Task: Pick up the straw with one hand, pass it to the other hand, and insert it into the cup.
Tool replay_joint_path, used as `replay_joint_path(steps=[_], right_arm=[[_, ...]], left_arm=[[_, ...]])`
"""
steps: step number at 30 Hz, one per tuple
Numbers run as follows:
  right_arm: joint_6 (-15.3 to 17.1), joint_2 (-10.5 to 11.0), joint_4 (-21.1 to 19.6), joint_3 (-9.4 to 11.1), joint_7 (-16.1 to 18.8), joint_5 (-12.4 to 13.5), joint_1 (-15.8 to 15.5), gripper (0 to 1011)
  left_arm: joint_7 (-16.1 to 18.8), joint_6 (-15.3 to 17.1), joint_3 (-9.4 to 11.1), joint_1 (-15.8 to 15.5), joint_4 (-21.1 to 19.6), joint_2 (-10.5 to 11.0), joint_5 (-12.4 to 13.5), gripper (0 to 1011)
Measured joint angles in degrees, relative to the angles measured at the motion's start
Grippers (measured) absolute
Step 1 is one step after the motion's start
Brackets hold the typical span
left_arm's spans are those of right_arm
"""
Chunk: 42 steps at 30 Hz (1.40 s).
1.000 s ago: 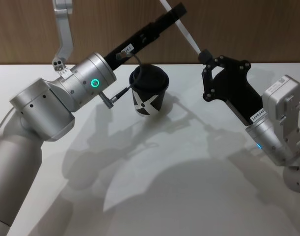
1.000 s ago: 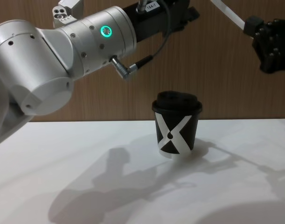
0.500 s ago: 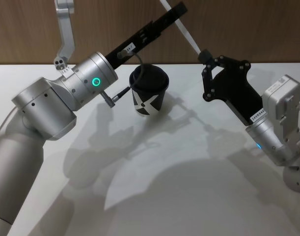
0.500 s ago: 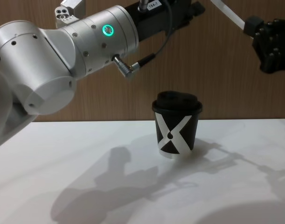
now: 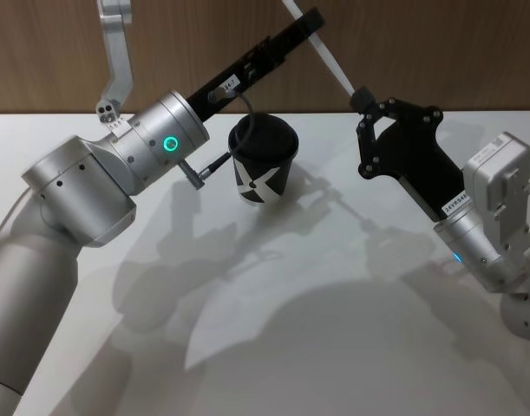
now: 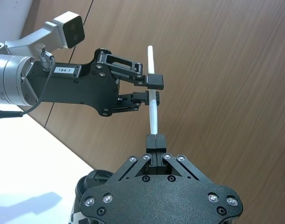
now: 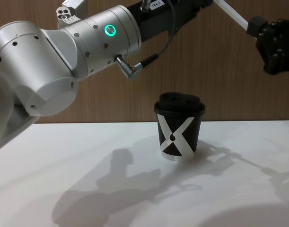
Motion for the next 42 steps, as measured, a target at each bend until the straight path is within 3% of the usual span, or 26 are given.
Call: replay_joint_path(steps=[9,17,29,31,42], right_arm=[[0.0,0.0,0.0,0.0,0.0,0.0,0.0,0],[0.0,0.0,0.0,0.0,0.0,0.0,0.0,22],[0.0,0.0,0.0,0.0,0.0,0.0,0.0,336],[0.0,0.0,0.0,0.0,0.0,0.0,0.0,438],[0.0,0.0,0.0,0.0,0.0,0.0,0.0,766]], left_arm=[[-0.1,0.0,0.0,-0.1,0.1,0.0,-0.1,68],[-0.1,0.0,0.0,-0.1,0.1,0.0,-0.1,19],[-0.1,0.0,0.0,-0.1,0.1,0.0,-0.1,19],[-0.1,0.0,0.0,-0.1,0.1,0.0,-0.1,18],[0.1,-0.2,0.2,-0.1,0.1,0.1,-0.1,18]])
